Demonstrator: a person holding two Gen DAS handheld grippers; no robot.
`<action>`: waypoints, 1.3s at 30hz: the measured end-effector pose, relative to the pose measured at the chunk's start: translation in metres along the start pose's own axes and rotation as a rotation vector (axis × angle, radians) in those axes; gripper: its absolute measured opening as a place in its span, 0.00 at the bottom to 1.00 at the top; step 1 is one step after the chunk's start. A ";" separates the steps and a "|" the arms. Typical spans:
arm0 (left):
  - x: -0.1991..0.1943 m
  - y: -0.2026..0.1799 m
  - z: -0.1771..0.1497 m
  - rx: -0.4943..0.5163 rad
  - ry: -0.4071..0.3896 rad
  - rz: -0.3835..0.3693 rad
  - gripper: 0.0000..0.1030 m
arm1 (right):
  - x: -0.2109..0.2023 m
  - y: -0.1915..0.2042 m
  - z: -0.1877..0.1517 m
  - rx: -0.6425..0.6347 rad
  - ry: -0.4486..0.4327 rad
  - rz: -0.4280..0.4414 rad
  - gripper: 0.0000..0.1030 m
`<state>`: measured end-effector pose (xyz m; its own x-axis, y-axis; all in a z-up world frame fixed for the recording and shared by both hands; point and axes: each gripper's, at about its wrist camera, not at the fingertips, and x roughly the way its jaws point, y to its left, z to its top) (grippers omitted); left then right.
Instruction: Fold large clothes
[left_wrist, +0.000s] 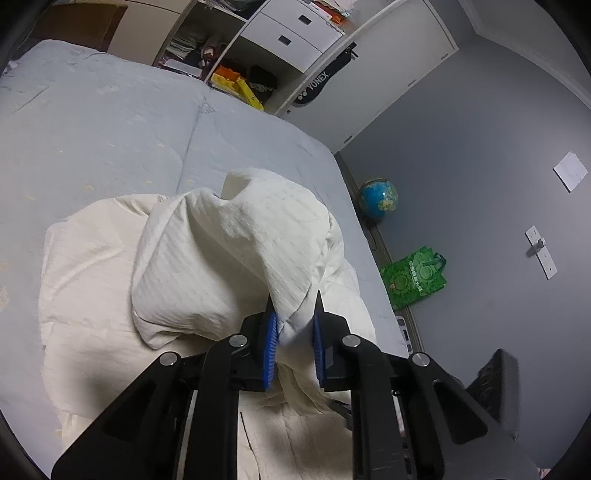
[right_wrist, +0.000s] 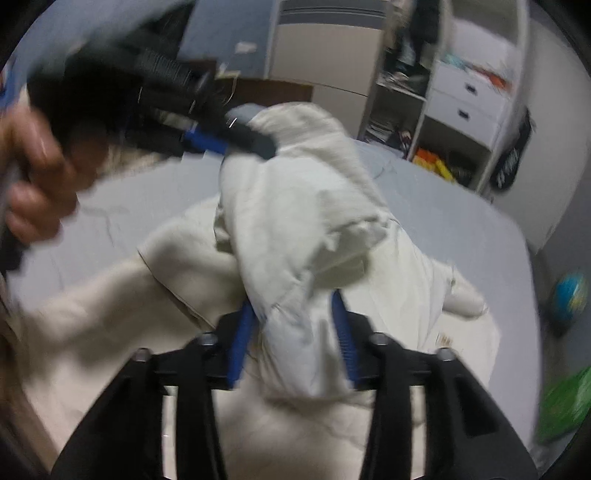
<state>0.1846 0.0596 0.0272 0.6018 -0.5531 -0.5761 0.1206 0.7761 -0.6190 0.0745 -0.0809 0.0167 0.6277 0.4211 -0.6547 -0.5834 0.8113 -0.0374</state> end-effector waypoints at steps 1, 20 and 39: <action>-0.001 0.000 0.000 -0.001 -0.002 0.002 0.16 | -0.009 -0.006 0.000 0.054 -0.010 0.015 0.50; -0.014 -0.008 -0.021 0.058 0.015 0.045 0.15 | 0.013 -0.092 -0.094 1.302 0.028 0.553 0.55; -0.014 -0.002 -0.037 0.077 0.058 0.056 0.15 | 0.079 -0.104 -0.109 1.562 0.168 0.576 0.58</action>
<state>0.1467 0.0552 0.0169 0.5625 -0.5232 -0.6402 0.1495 0.8259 -0.5436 0.1284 -0.1760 -0.1139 0.4099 0.8261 -0.3868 0.4014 0.2174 0.8897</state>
